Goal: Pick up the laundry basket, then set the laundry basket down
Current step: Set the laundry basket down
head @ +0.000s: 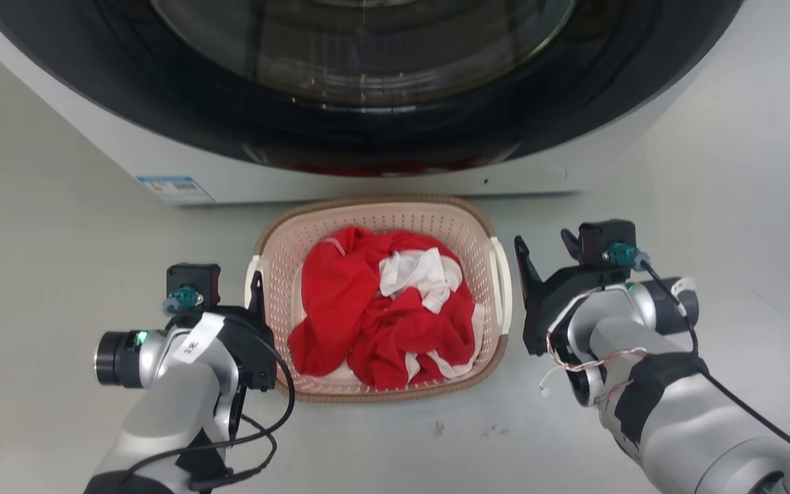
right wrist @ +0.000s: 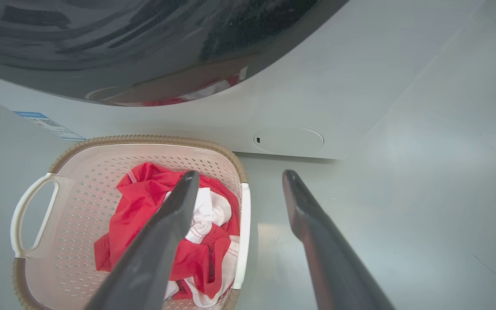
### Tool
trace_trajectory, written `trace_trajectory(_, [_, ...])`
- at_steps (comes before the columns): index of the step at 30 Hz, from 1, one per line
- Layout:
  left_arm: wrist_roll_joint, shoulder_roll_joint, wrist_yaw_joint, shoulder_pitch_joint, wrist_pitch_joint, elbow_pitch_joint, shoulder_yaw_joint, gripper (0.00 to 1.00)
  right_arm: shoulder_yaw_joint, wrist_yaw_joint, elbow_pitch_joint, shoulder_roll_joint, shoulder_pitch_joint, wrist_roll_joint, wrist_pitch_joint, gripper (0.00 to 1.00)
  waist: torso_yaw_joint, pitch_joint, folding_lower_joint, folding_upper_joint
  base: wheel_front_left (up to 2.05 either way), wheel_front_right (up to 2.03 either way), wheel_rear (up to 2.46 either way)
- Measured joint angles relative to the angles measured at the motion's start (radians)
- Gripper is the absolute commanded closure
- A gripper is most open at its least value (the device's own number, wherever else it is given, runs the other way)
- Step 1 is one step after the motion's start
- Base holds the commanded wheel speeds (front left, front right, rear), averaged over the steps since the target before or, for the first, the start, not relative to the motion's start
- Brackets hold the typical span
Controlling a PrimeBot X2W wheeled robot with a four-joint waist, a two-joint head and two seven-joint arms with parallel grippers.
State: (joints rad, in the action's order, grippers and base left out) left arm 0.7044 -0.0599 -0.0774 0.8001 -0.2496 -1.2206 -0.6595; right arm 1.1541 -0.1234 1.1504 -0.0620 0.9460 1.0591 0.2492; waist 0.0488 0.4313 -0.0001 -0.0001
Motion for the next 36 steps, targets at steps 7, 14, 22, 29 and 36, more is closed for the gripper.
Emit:
trace_trajectory(7, [-0.001, -0.016, 0.004, -0.079, 0.000, 0.086, 0.020, 0.00, -0.059, 0.002, -0.035, -0.006, -0.065, 0.001, 0.000, 0.00, -0.001, -0.103, -0.0001, 0.0000, 0.00, 0.00, 0.00])
trace_trajectory(14, [-0.014, -0.028, -0.003, -0.195, 0.000, 0.193, 0.048, 0.00, -0.129, 0.002, -0.101, -0.028, -0.162, -0.003, 0.000, 0.00, 0.000, -0.207, -0.0001, 0.0000, 0.00, 0.00, 0.00])
trace_trajectory(22, [-0.050, -0.039, -0.023, -0.338, 0.000, 0.311, 0.075, 0.00, -0.197, 0.000, -0.199, -0.059, -0.302, -0.046, 0.000, 0.00, 0.001, -0.311, -0.0001, 0.0000, 0.00, 0.00, 0.00])
trace_trajectory(29, [-0.098, -0.077, -0.038, -0.499, 0.000, 0.460, 0.130, 0.00, -0.288, -0.001, -0.342, -0.099, -0.468, -0.103, 0.000, 0.00, 0.004, -0.405, -0.0001, -0.0001, 0.00, 0.00, 0.00])
trace_trajectory(36, [-0.148, -0.103, -0.047, -0.636, 0.000, 0.635, 0.205, 0.00, -0.399, -0.002, -0.505, -0.126, -0.615, -0.202, 0.000, 0.00, 0.004, -0.465, -0.0001, -0.0001, 0.00, 0.00, 0.00])
